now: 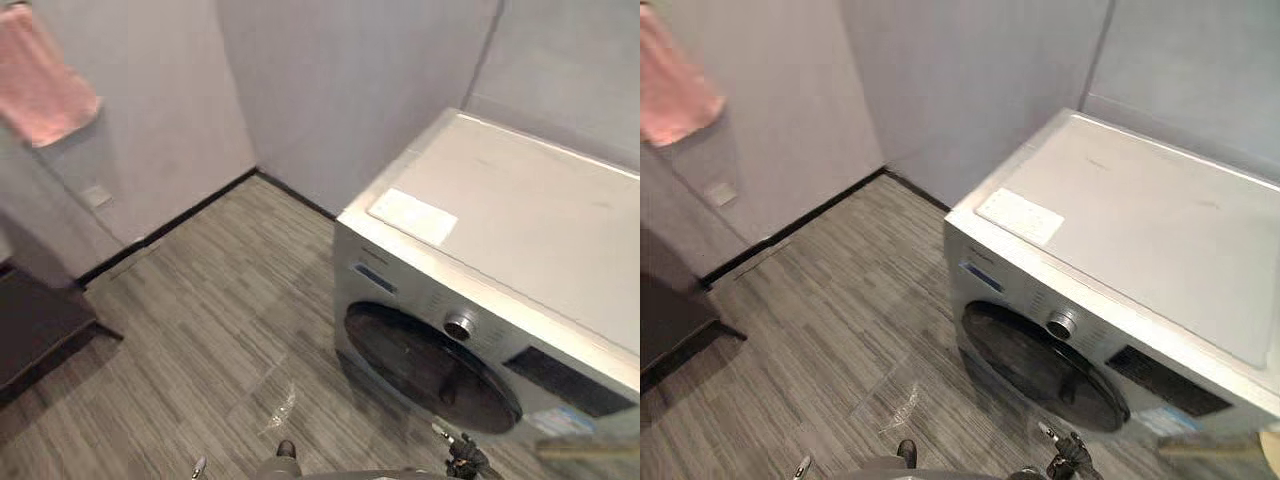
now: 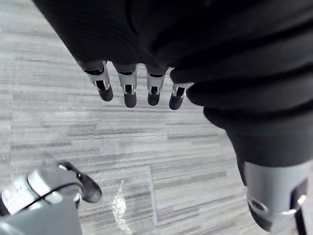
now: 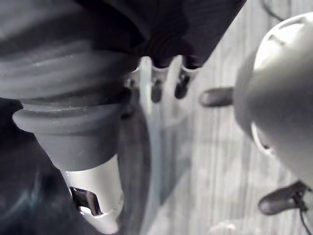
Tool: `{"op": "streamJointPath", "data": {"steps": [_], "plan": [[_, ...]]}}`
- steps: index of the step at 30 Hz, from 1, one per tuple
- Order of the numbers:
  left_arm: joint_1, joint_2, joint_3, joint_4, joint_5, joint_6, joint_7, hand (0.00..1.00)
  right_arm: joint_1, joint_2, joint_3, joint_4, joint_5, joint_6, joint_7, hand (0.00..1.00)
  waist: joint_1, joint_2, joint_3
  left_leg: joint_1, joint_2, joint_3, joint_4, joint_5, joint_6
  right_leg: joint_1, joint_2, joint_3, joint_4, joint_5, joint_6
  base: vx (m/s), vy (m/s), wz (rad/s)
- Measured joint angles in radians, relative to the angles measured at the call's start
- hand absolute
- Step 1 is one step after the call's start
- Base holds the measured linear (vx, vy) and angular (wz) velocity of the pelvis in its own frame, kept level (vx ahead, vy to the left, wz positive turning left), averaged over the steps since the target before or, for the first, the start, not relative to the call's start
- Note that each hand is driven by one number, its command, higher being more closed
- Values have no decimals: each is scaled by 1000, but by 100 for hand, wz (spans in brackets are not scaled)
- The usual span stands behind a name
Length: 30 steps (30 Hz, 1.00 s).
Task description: Pick up the laundry basket with both hands and put the clothes into the washing machine.
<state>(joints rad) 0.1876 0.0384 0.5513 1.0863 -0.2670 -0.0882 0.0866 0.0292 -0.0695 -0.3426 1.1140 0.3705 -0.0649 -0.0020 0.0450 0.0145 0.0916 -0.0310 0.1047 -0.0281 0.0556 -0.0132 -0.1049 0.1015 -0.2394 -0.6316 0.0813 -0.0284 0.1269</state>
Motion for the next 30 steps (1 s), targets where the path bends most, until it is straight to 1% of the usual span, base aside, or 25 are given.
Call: {"op": "streamJointPath", "data": {"steps": [2, 3, 4, 5, 6, 7, 8, 9, 10, 11, 12, 13, 14, 15, 16, 17, 18, 19, 20, 22, 23, 24, 26, 28, 30], "plan": [[-15, -28, -4, 1, -117, -6, 1, 0, -27, -13, 0, 9, -13, 2, -5, 0, 7, -3, -5, -20, -34, -64, 20, 1, 6, 28, -23, -63, 4, -7, 13, -24, 68, 107], [-18, -41, -20, 1, -171, -8, 1, 0, -38, -16, -2, 11, -19, 3, -14, 0, 23, -4, -10, -33, -61, -98, 38, -11, 23, 43, -49, -100, 25, -25, 19, -1, 98, 93], [-19, -46, -32, 1, -190, -8, 1, 0, -42, -16, -6, 11, -19, 3, -18, 0, 25, -13, -7, -38, -79, -112, 57, -26, 35, 53, -74, -113, 53, -40, 27, 37, 169, 96], [-14, -57, -53, 1, -195, -6, 2, 0, -40, -17, -10, 9, -18, 3, -18, 0, 28, -19, -6, -51, -121, -140, 109, -58, 51, 65, -130, -147, 141, -67, 35, 32, 187, 96], [-4, -67, -83, 4, -193, -4, 3, 0, -37, -19, -4, -1, -18, 4, -19, 0, 24, -18, 0, -57, -146, -168, 155, -86, 68, 57, -199, -133, 293, -69, 18, 20, 245, 97], [5, -69, -94, 3, -179, -5, 5, 0, -31, -14, 13, -12, -18, 6, -16, 0, 26, -10, -4, -50, -159, -179, 178, -96, 79, 4, -237, -41, 432, -49, -84, 16, 208, 69], [10, -65, -110, 1, -165, -6, 5, 0, -30, -8, 34, -28, -18, 9, -15, 0, 27, -8, -3, -45, -160, -184, 192, -103, 89, -48, -246, 60, 527, -9, -177, 26, 228, 48], [13, -50, -134, -2, -146, -6, 4, 0, -26, 22, 89, -79, -18, 11, -13, 0, 26, -18, -2, -37, -161, -195, 199, -107, 97, -176, -218, 299, 677, 126, -273, 36, 158, 43], [11, -43, -150, -18, -132, -5, 5, 0, -23, 49, 129, -120, -18, 9, -10, 0, 22, -7, 1, -38, -156, -223, 205, -111, 104, -253, -160, 469, 767, 187, -216, 89, 87, 60], [-7, -25, -153, -44, -115, -7, 5, 0, -17, 85, 182, -168, -16, 9, 7, 0, 21, -47, 9, -38, -156, -257, 221, -113, 112, -328, -55, 616, 888, 92, -135, 108, -2, 57], [-21, -20, -153, -51, -112, -6, 5, 0, -11, 99, 199, -189, -16, 10, 12, 0, 22, -60, 15, -41, -156, -273, 228, -112, 115, -354, -7, 652, 931, 36, -109, 139, -56, 80], [-52, -20, -151, -58, -110, -5, 1, 0, -2, 117, 207, -241, -4, 9, 26, 0, 23, -82, 24, -43, -158, -309, 231, -113, 114, -402, 86, 691, 962, -53, -73, 84, -55, 71], [-63, -22, -155, -57, -104, -3, 1, 0, 7, 116, 207, -255, 10, 8, 27, 0, 21, -83, 24, -44, -160, -325, 233, -114, 112, -414, 113, 690, 947, -76, -54, 51, -83, 87], [-84, -27, -157, -58, -83, -4, 0, 0, 26, 110, 207, -271, 27, 4, 26, 0, 19, -80, 23, -46, -164, -356, 232, -116, 109, -418, 169, 710, 881, -119, -24, 19, -80, 66], [-92, -27, -158, -58, -71, -4, 0, 0, 37, 107, 207, -276, 34, 4, 27, 0, 16, -80, 23, -47, -170, -378, 233, -119, 105, -412, 193, 727, 832, -137, -10, 57, -191, 133], [-103, -27, -159, -62, -51, -7, 1, 0, 61, 98, 212, -276, 56, 5, 25, 0, -13, -79, 23, -63, -195, -453, 248, -126, 93, -365, 232, 771, 650, -173, 27, 75, -200, 137], [-107, -28, -162, -67, -43, -8, 0, 0, 67, 97, 215, -276, 61, 6, 25, 0, -20, -80, 22, -68, -206, -475, 251, -128, 91, -342, 237, 777, 569, -174, 27, 106, -277, 168], [-104, -29, -166, -81, -30, -9, 0, 0, 75, 99, 213, -276, 61, 6, 25, 0, -26, -92, 15, -80, -230, -500, 259, -134, 81, -296, 222, 772, 426, -161, -33, 92, -275, 110], [-101, -46, -164, -97, -27, -8, 2, 0, 68, 101, 213, -258, 60, 7, 25, 0, -22, -88, 10, -82, -226, -512, 277, -147, 58, -274, 219, 732, 383, -185, -81, 111, -292, 89], [-85, -68, -162, -104, -22, -9, 4, 0, 66, 99, 205, -240, 59, 7, 25, 0, -1, -46, -6, -95, -192, -502, 305, -154, 46, -270, 236, 689, 341, -172, -100, 94, -193, 43], [-78, -84, -162, -105, -25, -9, 6, 0, 52, 94, 208, -216, 52, 8, 25, 0, 1, -17, -12, -114, -171, -472, 332, -162, 35, -259, 247, 656, 324, -170, -106, 88, -155, 55], [-68, -91, -162, -109, -29, -12, 6, 0, 26, 88, 248, -178, 48, 13, 24, 0, 2, -6, -16, -114, -151, -441, 333, -166, 39, -246, 253, 627, 323, -179, -122, 78, -146, 66], [-56, -92, -150, -118, -49, -14, 6, 0, -2, 93, 294, -152, 46, 19, 24, 0, 0, -6, -16, -127, -138, -432, 352, -165, 37, -218, 252, 567, 314, -190, -141, 63, -120, 93], [-59, -95, -146, -121, -55, -14, 6, 0, -6, 101, 290, -146, 48, 18, 23, 0, -1, -1, -14, -183, -139, -353, 463, -157, 32, -177, 246, 490, 295, -197, -156, 57, -76, 120], [-53, -97, -144, -125, -53, -13, 8, 0, -11, 102, 277, -129, 55, 17, 15, 0, 4, -9, -7, -227, -124, -200, 522, -118, 54, -140, 225, 427, 299, -211, -147, 51, -46, 105]]}}
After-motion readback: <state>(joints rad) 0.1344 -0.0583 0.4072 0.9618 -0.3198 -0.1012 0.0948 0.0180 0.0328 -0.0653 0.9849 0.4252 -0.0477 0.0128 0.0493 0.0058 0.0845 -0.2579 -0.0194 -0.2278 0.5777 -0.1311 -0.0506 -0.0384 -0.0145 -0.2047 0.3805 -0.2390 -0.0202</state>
